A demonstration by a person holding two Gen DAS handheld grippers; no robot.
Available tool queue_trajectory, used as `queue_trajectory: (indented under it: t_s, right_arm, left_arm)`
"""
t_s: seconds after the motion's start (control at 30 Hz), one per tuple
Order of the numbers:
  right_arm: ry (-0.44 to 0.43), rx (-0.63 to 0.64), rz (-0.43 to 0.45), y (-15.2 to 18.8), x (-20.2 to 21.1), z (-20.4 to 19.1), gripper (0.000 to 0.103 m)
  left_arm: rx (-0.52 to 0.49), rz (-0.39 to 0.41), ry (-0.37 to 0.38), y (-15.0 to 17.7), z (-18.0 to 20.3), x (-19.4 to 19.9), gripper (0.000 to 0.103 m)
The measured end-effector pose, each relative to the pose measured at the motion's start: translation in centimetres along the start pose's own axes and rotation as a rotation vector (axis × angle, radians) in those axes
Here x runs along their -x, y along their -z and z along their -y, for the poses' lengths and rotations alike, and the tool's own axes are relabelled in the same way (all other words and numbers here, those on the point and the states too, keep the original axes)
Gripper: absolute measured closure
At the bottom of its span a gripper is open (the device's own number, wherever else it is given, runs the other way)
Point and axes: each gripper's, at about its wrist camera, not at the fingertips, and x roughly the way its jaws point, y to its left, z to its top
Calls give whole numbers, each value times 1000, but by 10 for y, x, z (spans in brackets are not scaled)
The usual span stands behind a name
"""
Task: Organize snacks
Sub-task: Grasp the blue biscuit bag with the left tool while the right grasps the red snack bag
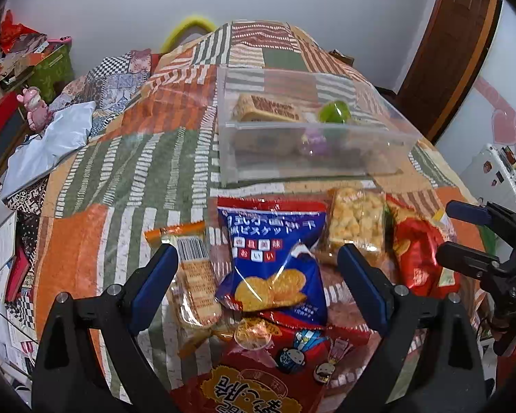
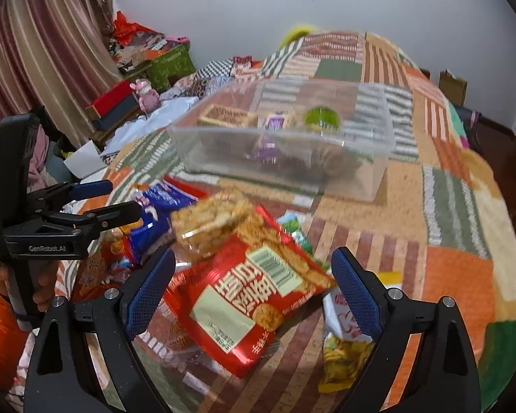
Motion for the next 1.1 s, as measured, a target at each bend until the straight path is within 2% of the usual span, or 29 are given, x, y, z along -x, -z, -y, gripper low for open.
queue_trajectory:
  t_s: [0.13, 0.43, 0.53, 0.6, 0.87, 1.1]
  right_arm:
    - [-2, -19, -26, 8, -7, 2, 12]
    - [-11, -55, -25, 10, -10, 9, 9]
    - [-20, -74, -28, 11, -9, 13, 9]
    - [-19, -74, -28, 12, -8, 14, 9]
    - [-33, -110, -33, 19, -5, 23, 10]
    - [-56, -114, -37, 15, -9, 24, 27]
  left_arm:
    - [-23, -13, -1, 5, 5, -8, 8]
    - [-50, -13, -12, 5, 10, -22, 9]
    - [-51, -25, -13, 6, 9, -27, 26]
    - [-34, -43, 20, 6, 6, -32, 36]
    - [-2, -30, 41, 8, 1, -33, 43]
    - [2, 13, 18, 11, -3, -18, 45]
